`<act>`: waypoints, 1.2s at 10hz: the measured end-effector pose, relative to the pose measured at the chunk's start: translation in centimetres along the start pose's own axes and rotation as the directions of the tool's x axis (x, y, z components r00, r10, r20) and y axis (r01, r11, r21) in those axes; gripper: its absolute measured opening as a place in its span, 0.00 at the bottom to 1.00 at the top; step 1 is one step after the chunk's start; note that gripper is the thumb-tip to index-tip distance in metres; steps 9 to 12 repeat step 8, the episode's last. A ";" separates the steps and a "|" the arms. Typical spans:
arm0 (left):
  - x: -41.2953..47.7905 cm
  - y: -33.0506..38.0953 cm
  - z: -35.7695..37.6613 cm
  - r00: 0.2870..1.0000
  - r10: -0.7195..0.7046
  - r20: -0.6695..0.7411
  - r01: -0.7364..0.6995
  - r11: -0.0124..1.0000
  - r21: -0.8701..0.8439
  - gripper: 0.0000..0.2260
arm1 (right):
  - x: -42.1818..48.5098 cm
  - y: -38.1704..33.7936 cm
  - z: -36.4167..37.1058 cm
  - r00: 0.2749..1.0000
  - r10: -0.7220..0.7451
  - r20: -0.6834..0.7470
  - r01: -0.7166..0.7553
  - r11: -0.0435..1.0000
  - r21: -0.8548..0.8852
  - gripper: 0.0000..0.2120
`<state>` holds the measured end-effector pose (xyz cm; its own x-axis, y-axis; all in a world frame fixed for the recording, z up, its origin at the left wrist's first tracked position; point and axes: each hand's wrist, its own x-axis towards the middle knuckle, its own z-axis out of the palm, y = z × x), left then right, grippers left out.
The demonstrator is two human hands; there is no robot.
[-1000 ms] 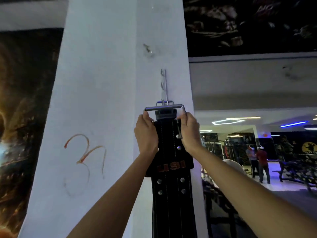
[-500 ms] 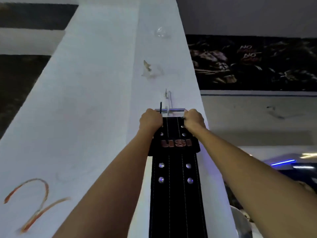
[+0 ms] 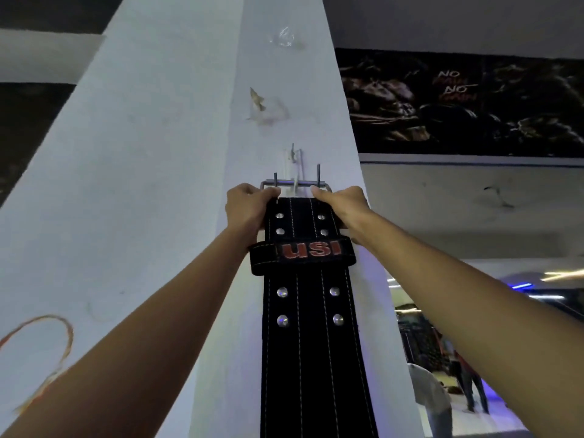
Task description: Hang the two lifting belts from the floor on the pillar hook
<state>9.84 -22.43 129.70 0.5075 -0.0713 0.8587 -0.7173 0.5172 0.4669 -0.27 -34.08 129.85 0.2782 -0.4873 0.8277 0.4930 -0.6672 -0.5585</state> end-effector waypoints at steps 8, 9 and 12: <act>-12.8 3.2 -5.2 0.983 -0.157 0.098 0.145 0.982 0.125 0.17 | -14.5 0.4 -0.5 0.996 0.079 0.032 -0.081 0.995 0.065 0.20; -12.8 3.2 -5.2 0.983 -0.157 0.098 0.145 0.982 0.125 0.17 | -14.5 0.4 -0.5 0.996 0.079 0.032 -0.081 0.995 0.065 0.20; -12.8 3.2 -5.2 0.983 -0.157 0.098 0.145 0.982 0.125 0.17 | -14.5 0.4 -0.5 0.996 0.079 0.032 -0.081 0.995 0.065 0.20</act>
